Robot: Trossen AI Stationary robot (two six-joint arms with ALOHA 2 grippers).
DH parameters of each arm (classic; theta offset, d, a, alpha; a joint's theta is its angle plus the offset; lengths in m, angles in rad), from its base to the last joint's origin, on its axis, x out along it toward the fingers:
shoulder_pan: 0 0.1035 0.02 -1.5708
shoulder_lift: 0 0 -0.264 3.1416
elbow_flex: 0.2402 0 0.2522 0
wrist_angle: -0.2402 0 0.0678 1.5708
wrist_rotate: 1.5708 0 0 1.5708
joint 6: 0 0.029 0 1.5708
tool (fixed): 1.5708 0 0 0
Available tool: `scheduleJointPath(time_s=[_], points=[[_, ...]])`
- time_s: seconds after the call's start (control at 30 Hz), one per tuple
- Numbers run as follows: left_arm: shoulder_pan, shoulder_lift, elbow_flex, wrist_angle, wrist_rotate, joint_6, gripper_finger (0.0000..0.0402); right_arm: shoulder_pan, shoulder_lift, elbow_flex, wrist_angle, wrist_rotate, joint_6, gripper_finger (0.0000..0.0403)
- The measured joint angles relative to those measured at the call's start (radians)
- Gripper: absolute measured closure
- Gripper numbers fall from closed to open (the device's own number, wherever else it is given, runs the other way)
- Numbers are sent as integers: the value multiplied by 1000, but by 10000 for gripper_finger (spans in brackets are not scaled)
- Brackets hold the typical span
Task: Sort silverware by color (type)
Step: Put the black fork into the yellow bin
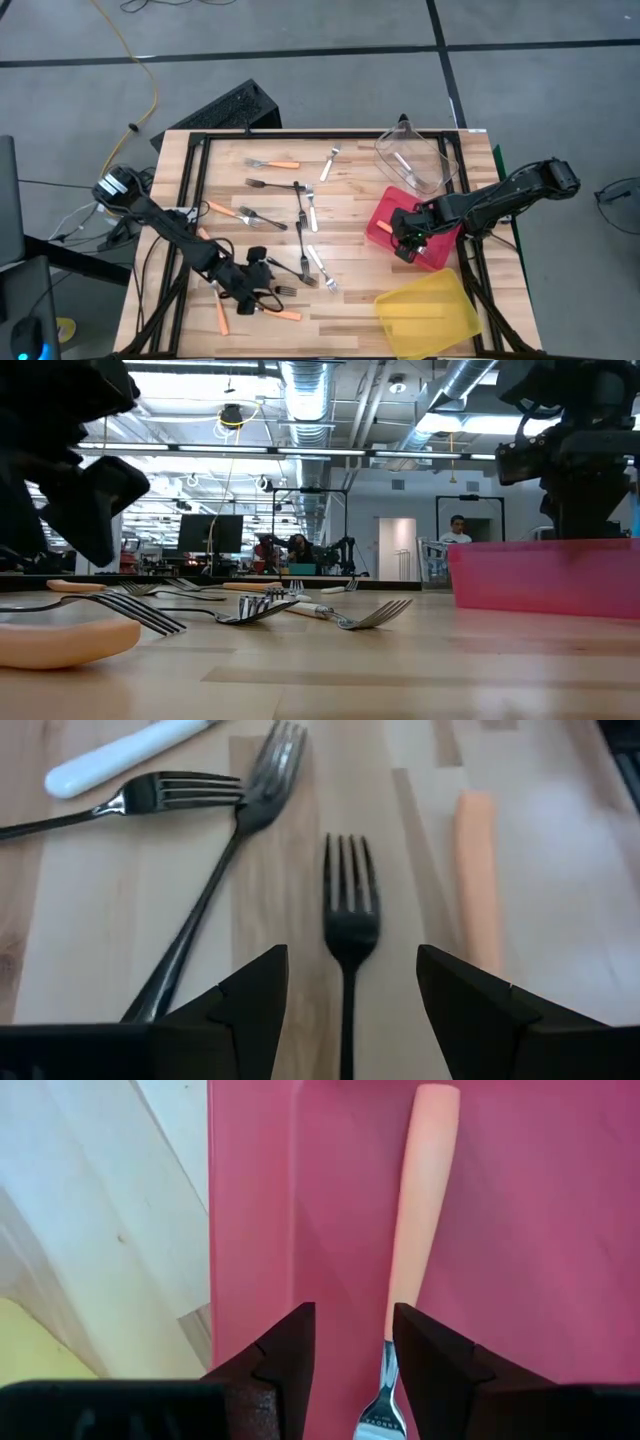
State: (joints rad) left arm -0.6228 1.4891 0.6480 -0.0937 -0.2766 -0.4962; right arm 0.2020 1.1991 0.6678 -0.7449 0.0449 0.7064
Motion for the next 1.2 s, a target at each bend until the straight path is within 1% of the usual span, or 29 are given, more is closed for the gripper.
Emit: scheduleJointPath(time_s=[0.17, 0.3, 0.5, 0.63, 1.0, 1.07, 1.2], points=[[-5, 67, 0, 7, 3, -3, 196, 1, 0, 0, -1, 8, 0, 243], [-5, 117, 0, 60, 9, -3, 196, 1, 0, 0, -2, 8, 0, 243], [-5, 146, 1, 85, -4, -11, 200, 1, 0, 0, -2, 8, 0, 243], [-5, 145, -14, 90, -5, -25, 235, 1, 0, 0, -2, 8, 0, 243], [11, 145, -36, 99, 18, -64, 382, 1, 0, 0, -1, 8, 0, 243], [11, 145, -36, 100, 20, -64, 394, 1, 0, 0, 0, 8, 0, 243], [11, 132, -36, 98, 22, -64, 394, 1, 0, 0, -1, 8, 0, 243]])
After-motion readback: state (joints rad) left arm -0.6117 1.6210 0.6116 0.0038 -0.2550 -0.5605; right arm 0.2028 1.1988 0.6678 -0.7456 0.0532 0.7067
